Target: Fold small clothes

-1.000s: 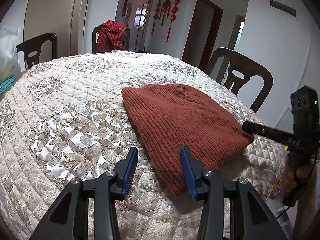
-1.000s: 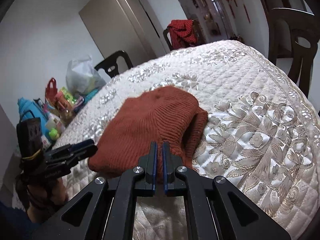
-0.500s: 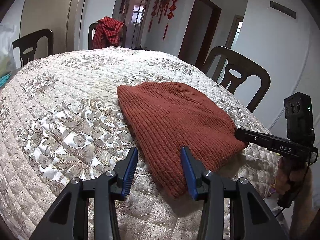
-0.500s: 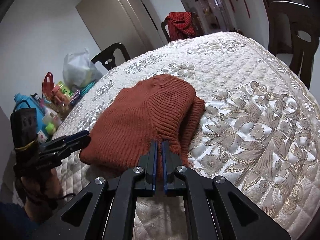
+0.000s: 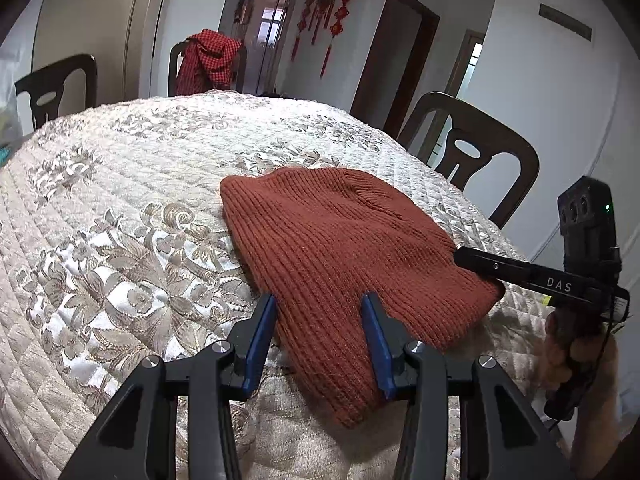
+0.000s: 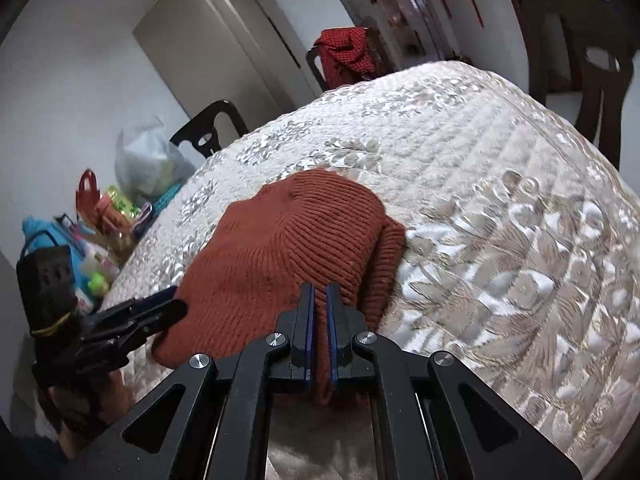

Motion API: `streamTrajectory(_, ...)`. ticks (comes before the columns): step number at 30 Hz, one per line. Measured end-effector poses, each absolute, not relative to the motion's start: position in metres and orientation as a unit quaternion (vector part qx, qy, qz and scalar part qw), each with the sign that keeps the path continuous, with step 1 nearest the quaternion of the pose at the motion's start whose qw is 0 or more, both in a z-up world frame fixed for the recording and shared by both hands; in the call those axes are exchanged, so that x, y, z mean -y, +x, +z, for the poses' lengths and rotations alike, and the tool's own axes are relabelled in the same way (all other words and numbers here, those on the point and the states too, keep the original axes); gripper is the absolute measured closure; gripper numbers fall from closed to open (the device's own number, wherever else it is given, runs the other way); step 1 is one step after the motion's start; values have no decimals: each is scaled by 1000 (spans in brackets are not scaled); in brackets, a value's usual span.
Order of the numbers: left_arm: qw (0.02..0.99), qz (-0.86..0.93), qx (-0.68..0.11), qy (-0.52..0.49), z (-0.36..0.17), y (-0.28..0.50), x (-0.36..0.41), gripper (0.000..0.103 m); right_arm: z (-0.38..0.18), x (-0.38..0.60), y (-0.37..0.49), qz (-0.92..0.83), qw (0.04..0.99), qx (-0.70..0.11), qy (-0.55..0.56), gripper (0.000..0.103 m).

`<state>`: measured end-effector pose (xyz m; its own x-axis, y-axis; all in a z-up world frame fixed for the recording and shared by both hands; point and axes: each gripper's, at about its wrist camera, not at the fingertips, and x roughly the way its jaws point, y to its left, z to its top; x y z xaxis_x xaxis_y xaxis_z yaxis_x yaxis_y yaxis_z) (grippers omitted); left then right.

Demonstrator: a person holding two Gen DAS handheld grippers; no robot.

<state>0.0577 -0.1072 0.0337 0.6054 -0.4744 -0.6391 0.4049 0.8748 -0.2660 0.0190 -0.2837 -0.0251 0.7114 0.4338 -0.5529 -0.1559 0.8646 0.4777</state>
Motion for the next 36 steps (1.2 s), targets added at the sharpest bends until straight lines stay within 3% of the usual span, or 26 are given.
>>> streamTrajectory(3, 891, -248, -375, -67, 34, 61, 100, 54, -23, 292, 17, 160, 898, -348, 215, 97)
streamTrajectory(5, 887, -247, -381, -85, 32, 66, 96, 51, -24, 298, 18, 146, 896, -353, 225, 88)
streamTrajectory(7, 883, -247, -387, -101, 29, 69, 92, 49, -26, 300, 19, 138, 896, -353, 231, 67)
streamTrajectory(9, 879, -249, -391, -113, 28, 71, 89, 48, -28, 302, 21, 136, 895, -353, 237, 62)
streamTrajectory(18, 872, -242, -401, -146, 26, 82, 77, 48, -30, 302, 44, 151, 886, -357, 254, 61)
streamTrajectory(20, 868, -249, -405, -147, 22, 83, 80, 48, -38, 303, 51, 142, 882, -371, 254, 54)
streamTrajectory(36, 858, -262, -416, -149, 13, 77, 92, 43, -40, 298, 60, 203, 856, -392, 269, 55)
